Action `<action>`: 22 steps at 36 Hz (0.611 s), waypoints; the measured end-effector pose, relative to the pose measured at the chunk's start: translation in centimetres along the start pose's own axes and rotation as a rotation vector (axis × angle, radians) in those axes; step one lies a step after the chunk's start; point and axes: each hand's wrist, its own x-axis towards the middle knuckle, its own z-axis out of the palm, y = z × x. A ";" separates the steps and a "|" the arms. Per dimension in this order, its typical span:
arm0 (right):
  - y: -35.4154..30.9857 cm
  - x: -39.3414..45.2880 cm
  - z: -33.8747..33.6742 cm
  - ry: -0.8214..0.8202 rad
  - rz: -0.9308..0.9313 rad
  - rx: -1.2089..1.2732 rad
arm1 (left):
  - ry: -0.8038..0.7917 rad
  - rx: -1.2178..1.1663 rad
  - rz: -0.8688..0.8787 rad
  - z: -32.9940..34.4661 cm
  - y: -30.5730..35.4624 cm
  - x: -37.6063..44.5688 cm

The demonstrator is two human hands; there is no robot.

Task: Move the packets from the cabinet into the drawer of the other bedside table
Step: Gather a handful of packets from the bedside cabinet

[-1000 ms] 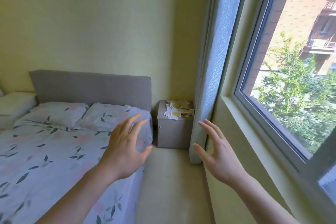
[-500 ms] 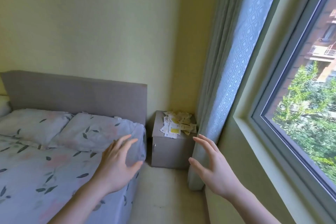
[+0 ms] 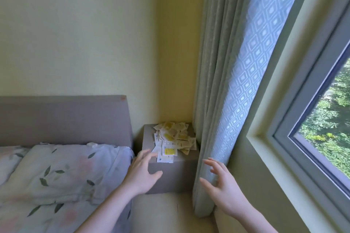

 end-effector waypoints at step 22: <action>7.9 35.8 10.4 -0.458 0.255 -0.133 | -0.135 -0.085 -0.476 1.8 -13.1 25.4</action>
